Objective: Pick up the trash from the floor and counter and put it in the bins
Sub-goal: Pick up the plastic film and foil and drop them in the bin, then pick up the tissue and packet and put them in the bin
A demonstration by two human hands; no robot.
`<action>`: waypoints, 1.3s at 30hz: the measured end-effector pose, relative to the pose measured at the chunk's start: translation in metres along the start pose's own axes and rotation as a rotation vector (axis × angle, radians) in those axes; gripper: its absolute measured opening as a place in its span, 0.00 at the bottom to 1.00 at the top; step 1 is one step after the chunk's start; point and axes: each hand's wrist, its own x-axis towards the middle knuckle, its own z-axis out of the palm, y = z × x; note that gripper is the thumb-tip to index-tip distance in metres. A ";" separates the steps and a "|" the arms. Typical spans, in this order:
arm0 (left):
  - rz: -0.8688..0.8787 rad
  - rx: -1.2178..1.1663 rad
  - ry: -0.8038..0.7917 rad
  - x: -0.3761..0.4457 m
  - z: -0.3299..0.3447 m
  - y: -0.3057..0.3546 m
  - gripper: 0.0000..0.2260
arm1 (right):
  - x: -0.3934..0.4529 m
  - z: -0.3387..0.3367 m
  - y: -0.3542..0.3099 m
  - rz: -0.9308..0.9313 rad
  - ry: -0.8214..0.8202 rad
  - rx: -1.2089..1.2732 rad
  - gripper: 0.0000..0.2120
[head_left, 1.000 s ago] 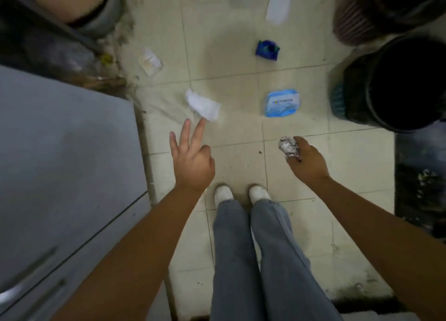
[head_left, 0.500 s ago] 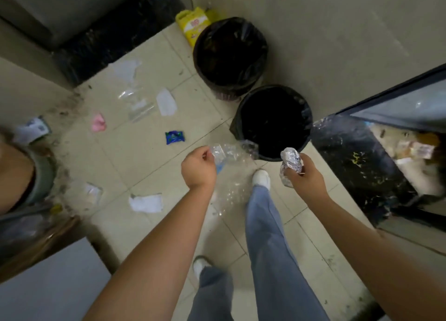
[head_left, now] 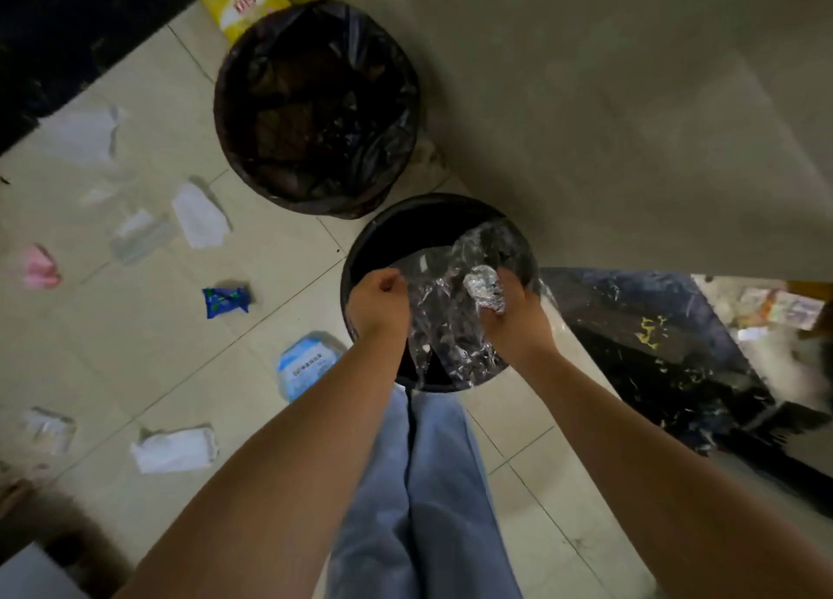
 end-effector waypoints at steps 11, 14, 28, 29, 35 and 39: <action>0.930 0.935 -0.147 0.109 0.026 -0.098 0.17 | 0.176 0.157 0.068 0.147 -0.125 -0.223 0.30; 1.048 1.234 -0.176 0.119 0.010 -0.113 0.19 | 0.177 0.176 0.065 0.159 -0.141 -0.252 0.30; 0.197 1.082 -0.166 0.011 -0.175 -0.120 0.27 | -0.030 0.113 -0.103 -0.313 -0.101 -0.752 0.26; 0.158 1.056 -0.133 0.003 -0.196 -0.130 0.28 | -0.044 0.122 -0.120 -0.347 -0.094 -0.761 0.27; -0.105 0.886 -0.008 -0.008 -0.314 -0.231 0.27 | -0.099 0.215 -0.197 -0.513 -0.137 -0.848 0.27; -0.219 0.877 -0.093 0.008 -0.372 -0.320 0.29 | -0.109 0.291 -0.211 -0.421 -0.170 -0.923 0.24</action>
